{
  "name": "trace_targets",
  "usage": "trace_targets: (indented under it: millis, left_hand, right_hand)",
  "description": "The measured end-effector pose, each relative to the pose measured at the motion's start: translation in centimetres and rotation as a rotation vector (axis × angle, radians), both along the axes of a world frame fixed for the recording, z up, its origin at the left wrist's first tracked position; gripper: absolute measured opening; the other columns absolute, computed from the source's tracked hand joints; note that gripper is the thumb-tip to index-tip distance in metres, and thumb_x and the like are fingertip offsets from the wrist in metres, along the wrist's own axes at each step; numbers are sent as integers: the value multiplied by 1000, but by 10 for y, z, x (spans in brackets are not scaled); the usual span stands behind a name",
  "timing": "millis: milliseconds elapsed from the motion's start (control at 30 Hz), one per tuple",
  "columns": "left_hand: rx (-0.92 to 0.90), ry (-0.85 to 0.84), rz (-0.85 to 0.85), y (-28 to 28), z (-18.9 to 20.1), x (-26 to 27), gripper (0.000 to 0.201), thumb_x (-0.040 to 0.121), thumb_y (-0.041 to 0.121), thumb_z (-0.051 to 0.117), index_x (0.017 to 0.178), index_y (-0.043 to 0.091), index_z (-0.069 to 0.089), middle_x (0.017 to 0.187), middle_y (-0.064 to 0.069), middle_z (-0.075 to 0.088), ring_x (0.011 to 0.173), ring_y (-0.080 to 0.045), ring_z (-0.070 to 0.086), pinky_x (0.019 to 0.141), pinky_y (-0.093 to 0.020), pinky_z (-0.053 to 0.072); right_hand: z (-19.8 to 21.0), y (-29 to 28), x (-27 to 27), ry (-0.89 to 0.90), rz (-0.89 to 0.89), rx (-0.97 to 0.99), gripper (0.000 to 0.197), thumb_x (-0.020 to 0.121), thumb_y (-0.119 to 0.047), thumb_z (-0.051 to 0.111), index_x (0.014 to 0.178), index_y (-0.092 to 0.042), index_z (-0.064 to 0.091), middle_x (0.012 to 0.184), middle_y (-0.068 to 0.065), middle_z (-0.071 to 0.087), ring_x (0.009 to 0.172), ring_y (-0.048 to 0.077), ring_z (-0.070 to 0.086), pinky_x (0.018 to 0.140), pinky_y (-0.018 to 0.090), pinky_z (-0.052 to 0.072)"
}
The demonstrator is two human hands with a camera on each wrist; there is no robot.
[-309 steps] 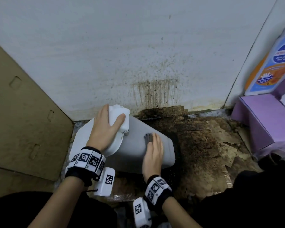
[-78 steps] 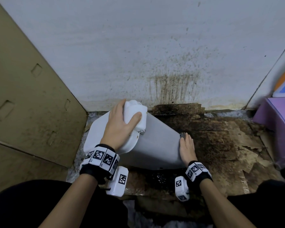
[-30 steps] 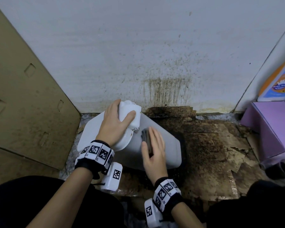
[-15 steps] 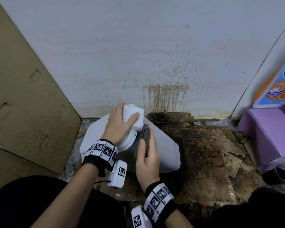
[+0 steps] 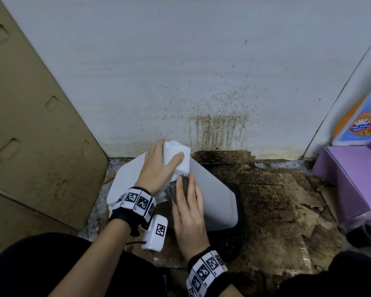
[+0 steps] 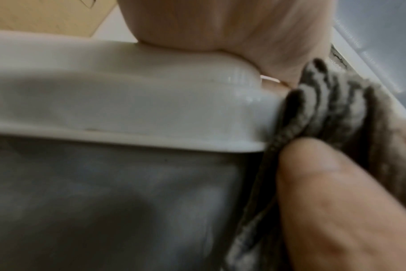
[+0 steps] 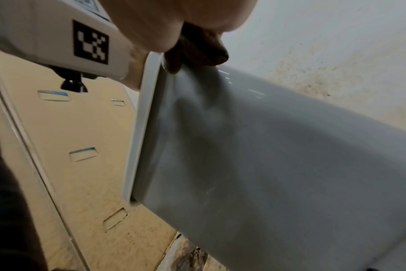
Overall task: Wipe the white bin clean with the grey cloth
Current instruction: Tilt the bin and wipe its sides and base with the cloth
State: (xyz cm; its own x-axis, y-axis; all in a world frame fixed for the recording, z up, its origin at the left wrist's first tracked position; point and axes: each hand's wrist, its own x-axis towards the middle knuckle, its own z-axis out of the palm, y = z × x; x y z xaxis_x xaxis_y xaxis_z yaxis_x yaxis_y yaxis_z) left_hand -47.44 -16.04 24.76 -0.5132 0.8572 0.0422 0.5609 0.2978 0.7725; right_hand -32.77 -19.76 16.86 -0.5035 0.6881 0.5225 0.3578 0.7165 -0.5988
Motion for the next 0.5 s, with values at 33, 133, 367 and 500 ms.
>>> trace_targets:
  millis: [33,133,367,500]
  left_hand:
    - [-3,-3,1,0,0,-1,76,95,52,56,154,15,26,155,-3,33,143,-19,30,118,-40,25]
    - [-3,-30,10,0,1,-2,73,96,48,57,154,16,26,155,-1,33,144,-18,29,118,-36,24]
    - [5,-40,5,-1,1,2,73,95,49,59,153,18,27,154,3,32,143,-15,29,114,-30,23]
    - [20,-20,-18,-2,2,11,71,95,51,58,151,19,29,146,9,35,140,-15,31,108,-28,24]
  right_hand:
    - [0,2,1,16,6,-4,54,105,-15,38,156,-12,22,164,18,14,152,30,17,121,41,22]
    - [-1,8,6,144,21,-66,54,103,-15,42,155,-14,27,164,11,20,149,26,25,122,34,22]
    - [39,33,11,619,-209,-624,43,103,-23,44,147,-27,41,144,-8,53,130,-8,47,105,13,40]
    - [64,59,18,691,-208,-687,44,104,-27,45,147,-17,44,135,-3,60,123,1,56,105,24,46]
